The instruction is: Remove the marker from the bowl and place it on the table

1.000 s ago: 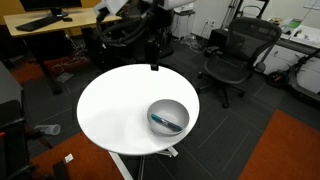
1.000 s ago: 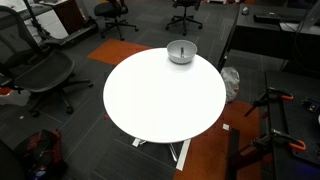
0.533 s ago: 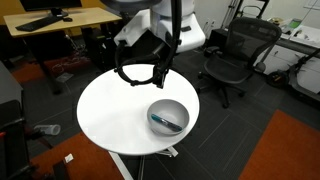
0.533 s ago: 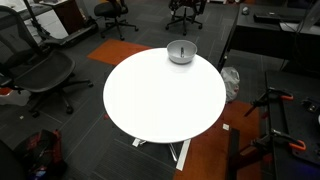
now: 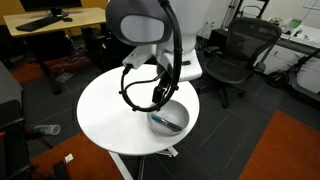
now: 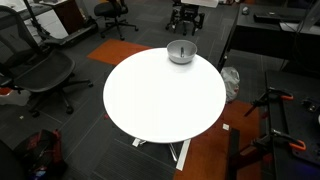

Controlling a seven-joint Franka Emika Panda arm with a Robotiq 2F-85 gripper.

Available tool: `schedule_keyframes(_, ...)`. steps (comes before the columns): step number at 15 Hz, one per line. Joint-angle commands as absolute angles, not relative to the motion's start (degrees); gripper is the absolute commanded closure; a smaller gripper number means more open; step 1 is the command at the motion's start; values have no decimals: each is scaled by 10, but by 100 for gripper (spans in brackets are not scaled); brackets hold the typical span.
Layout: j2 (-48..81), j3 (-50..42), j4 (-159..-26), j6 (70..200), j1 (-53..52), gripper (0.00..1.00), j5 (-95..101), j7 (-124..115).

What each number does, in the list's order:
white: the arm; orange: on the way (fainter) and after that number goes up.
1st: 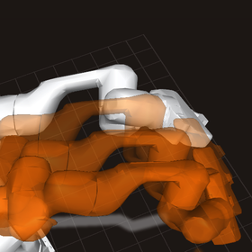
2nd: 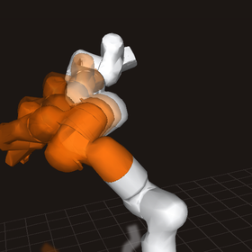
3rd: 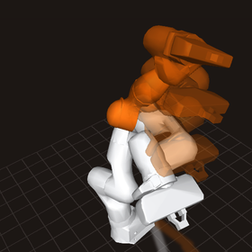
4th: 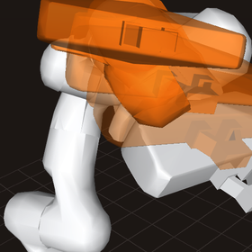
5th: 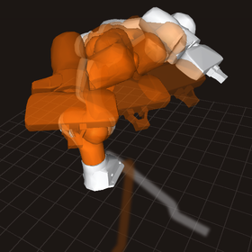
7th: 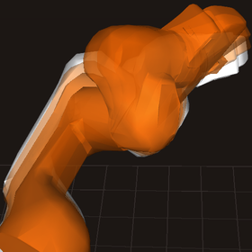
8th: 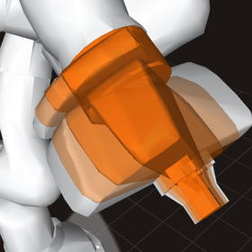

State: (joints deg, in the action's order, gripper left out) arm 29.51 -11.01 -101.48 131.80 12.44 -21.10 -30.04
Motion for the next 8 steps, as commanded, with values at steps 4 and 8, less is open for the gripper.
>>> schedule_keyframes(4, 353, -124, -972, 1347, 117, 0, -204, -337)
schedule_keyframes(8, 386, -133, -952, 1367, 110, 0, -186, -355)
